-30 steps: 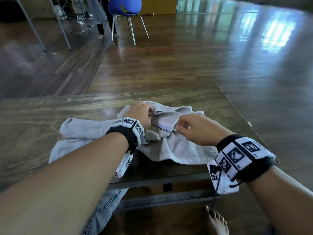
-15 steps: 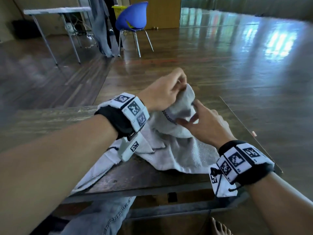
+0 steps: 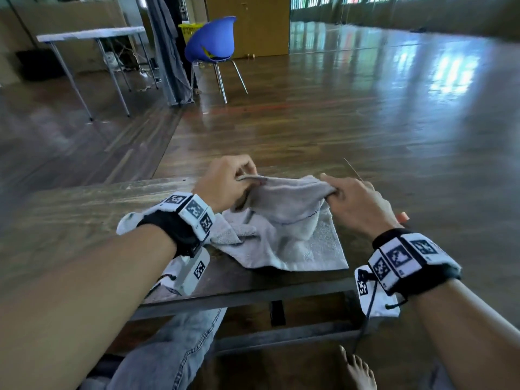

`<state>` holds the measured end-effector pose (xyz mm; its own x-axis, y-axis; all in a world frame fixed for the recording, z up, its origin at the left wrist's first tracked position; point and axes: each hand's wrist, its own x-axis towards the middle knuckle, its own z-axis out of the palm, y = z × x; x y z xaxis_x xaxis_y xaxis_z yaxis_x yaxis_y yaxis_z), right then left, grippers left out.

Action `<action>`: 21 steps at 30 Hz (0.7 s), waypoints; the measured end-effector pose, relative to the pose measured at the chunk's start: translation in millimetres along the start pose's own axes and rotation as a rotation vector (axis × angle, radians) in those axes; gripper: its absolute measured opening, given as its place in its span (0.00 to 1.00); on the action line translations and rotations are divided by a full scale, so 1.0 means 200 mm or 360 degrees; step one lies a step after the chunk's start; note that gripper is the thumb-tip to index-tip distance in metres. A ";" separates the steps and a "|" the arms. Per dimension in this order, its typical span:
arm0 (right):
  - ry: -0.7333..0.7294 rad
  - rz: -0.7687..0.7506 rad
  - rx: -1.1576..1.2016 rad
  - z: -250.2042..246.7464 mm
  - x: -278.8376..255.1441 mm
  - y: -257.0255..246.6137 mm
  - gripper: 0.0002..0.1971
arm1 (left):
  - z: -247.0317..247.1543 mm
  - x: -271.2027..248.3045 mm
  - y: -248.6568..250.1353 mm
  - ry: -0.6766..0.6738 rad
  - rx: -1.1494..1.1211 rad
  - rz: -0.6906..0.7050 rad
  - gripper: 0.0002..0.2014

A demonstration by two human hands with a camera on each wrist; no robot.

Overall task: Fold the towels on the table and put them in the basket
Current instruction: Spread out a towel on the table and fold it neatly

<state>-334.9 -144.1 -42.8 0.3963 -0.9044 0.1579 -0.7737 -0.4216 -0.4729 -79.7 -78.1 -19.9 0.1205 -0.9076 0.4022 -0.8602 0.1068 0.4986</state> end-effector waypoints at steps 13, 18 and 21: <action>0.0319 -0.0379 0.0582 0.02 0.00 -0.07 0.11 | 0.10 -0.13 0.15 -0.0298 -0.0114 -0.0089 0.22; 0.0360 -0.0452 0.0648 0.03 0.00 -0.10 0.10 | 0.21 -0.12 0.22 -0.0171 -0.0161 -0.0067 0.08; 0.0186 -0.0421 0.0477 0.03 -0.01 -0.08 0.17 | 0.20 -0.09 0.24 -0.0040 -0.0222 -0.0107 0.06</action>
<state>-319.6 -135.7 -41.0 0.4900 -0.7760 0.3971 -0.4679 -0.6185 -0.6313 -142.2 -72.6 -33.6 0.1616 -0.9243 0.3456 -0.7731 0.0991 0.6265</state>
